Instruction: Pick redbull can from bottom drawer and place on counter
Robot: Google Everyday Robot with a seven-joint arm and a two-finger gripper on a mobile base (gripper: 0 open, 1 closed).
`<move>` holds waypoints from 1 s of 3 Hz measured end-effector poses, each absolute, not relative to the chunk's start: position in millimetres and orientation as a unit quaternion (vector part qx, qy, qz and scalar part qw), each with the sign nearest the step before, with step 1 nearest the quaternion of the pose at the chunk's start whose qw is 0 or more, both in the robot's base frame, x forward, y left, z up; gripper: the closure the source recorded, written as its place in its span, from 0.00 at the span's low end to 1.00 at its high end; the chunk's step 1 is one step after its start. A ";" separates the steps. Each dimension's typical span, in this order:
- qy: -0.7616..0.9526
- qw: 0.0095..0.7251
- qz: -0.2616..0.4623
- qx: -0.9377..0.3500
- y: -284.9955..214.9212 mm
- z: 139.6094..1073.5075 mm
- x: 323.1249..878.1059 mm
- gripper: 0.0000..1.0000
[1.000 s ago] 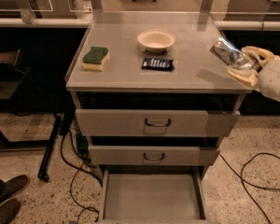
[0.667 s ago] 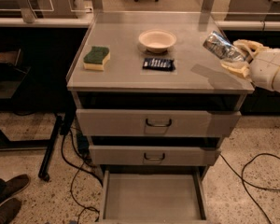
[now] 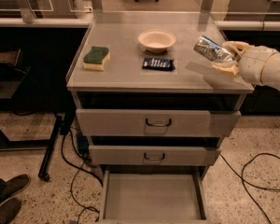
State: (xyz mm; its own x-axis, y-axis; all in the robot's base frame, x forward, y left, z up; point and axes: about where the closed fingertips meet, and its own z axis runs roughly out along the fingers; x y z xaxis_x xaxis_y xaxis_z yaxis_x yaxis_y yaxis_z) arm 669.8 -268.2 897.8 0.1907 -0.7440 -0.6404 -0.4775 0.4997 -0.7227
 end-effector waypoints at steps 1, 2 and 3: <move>0.627 0.586 -0.102 -0.503 -264.6 888.8 673.8 1.00; 0.628 0.576 -0.096 -0.514 -261.8 883.7 675.5 1.00; 0.630 0.569 -0.089 -0.521 -262.0 880.9 675.4 1.00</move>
Offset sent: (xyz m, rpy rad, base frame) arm 0.0058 0.0040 -0.0187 -0.0528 0.0745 0.0593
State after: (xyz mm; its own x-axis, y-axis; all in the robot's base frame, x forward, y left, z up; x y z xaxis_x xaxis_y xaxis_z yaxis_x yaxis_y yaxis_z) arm 675.4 -262.0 880.9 0.1915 -0.7574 -0.6242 -0.5554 0.4407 -0.7052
